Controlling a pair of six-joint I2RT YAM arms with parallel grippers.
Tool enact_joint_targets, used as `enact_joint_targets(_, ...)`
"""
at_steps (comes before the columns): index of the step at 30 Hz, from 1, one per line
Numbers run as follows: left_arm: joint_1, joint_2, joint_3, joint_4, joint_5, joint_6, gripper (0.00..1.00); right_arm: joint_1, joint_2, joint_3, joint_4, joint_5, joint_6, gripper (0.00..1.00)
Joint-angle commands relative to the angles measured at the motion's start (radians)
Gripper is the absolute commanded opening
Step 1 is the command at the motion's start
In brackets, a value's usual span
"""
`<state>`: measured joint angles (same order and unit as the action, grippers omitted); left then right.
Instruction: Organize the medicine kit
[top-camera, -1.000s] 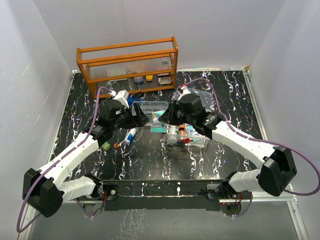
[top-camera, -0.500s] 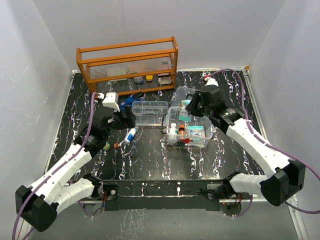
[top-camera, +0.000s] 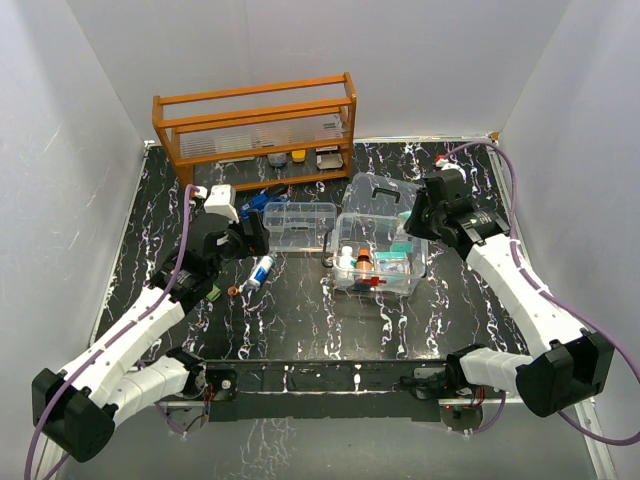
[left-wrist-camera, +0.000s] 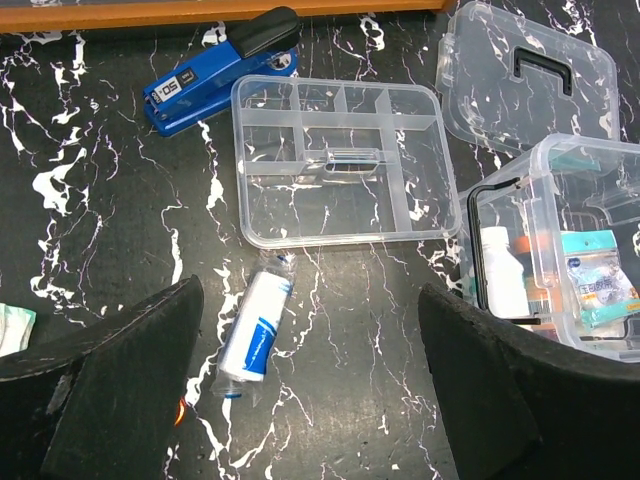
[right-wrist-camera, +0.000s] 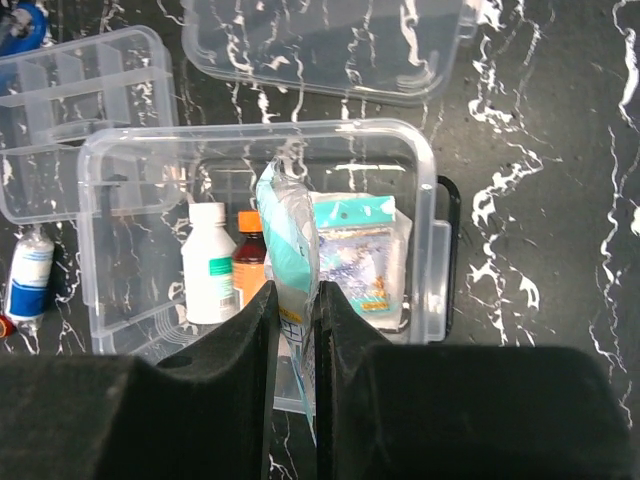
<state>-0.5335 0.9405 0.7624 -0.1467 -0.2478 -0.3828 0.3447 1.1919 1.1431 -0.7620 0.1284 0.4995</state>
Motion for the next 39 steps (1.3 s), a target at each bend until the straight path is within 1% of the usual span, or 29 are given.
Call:
enact_joint_targets(1,-0.005,-0.002,0.012,-0.016,0.004,-0.016,0.88,-0.051,-0.008,0.047,-0.039,-0.065,-0.013,0.01)
enact_joint_targets(8,-0.004,0.019,0.025,-0.019,0.032,-0.018,0.88,-0.07,0.026,0.05,-0.065,-0.163,-0.005,0.0)
enact_joint_targets(12,-0.004,0.026,0.026,-0.016,0.041,-0.02,0.88,-0.07,0.031,0.04,-0.05,-0.225,-0.019,0.0)
enact_joint_targets(21,-0.004,0.045,0.025,-0.003,0.075,-0.033,0.88,-0.071,0.124,0.003,0.015,-0.23,-0.055,0.0)
enact_joint_targets(27,-0.004,0.036,0.022,-0.006,0.073,-0.034,0.88,-0.07,0.202,-0.018,0.065,-0.276,-0.085,0.0)
enact_joint_targets(35,-0.004,0.04,0.022,-0.002,0.073,-0.033,0.88,-0.07,0.251,-0.059,0.05,-0.301,-0.106,0.0)
enact_joint_targets(39,-0.004,0.045,0.022,-0.002,0.072,-0.034,0.88,-0.071,0.267,-0.07,0.022,-0.275,-0.112,0.01)
